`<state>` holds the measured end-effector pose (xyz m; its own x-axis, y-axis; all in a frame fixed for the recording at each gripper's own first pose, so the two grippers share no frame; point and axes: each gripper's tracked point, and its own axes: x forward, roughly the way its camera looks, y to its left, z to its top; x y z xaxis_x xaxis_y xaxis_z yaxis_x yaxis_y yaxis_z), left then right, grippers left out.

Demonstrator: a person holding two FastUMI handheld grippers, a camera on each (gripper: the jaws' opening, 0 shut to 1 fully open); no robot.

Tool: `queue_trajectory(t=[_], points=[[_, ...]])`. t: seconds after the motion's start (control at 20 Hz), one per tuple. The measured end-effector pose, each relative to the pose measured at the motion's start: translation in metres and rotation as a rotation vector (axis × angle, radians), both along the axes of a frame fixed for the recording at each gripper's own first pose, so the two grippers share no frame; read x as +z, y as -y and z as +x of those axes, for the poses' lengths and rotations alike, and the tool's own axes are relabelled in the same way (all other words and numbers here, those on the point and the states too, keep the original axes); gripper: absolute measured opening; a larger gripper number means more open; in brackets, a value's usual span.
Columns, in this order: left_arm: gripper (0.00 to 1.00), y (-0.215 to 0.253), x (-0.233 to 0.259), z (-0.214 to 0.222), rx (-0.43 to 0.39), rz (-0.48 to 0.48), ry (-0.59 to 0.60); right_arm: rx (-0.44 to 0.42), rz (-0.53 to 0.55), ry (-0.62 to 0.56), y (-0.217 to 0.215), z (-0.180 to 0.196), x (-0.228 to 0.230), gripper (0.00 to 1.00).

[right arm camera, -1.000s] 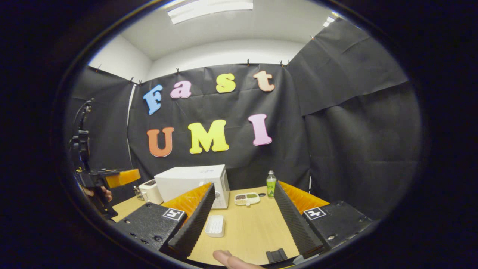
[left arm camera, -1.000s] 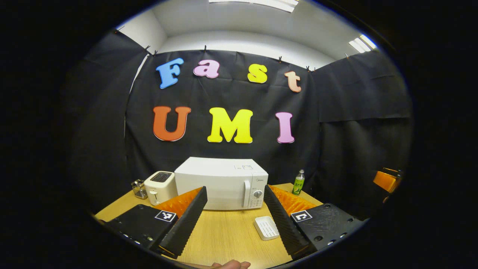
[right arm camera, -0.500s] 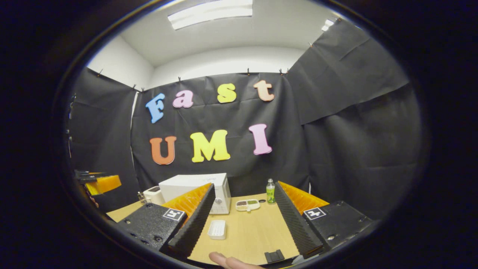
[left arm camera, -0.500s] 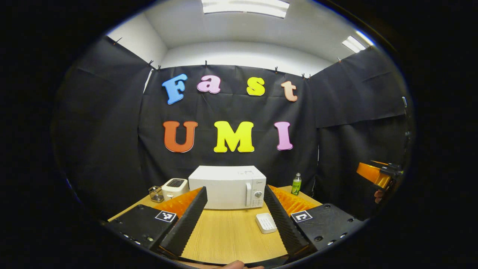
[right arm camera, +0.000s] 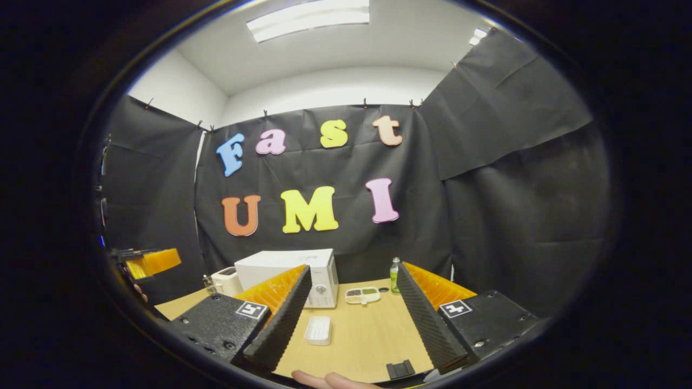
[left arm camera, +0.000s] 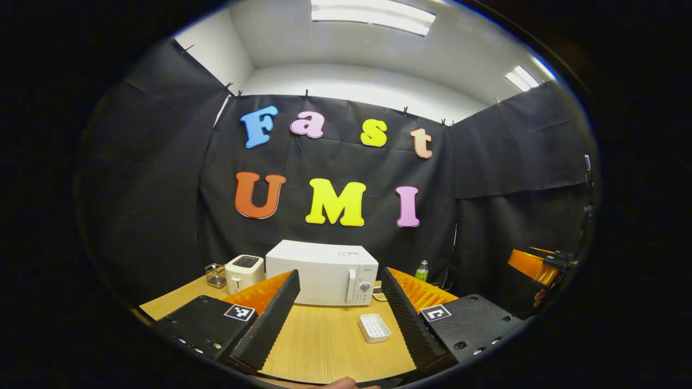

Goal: Open the microwave oven with the left hand, put the food in, and close the microwave oven.

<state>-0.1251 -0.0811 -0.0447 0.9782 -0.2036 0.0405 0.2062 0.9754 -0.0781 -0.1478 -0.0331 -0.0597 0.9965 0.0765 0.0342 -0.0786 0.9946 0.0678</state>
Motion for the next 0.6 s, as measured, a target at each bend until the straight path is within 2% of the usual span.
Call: queue_trajectory(t=[0.35, 0.4, 0.6], points=[[0.95, 0.001, -0.015, 0.006, 0.019, 0.054, -0.014, 0.004, 0.001, 0.001, 0.0, 0.0, -0.004, 0.9], [0.95, 0.001, -0.014, 0.004, 0.021, 0.054, -0.011, 0.007, 0.002, 0.003, -0.001, 0.0, -0.004, 1.0], [0.95, -0.002, -0.016, 0.004, 0.03, 0.044, -0.007, 0.015, 0.006, 0.026, -0.001, -0.002, -0.001, 1.0]])
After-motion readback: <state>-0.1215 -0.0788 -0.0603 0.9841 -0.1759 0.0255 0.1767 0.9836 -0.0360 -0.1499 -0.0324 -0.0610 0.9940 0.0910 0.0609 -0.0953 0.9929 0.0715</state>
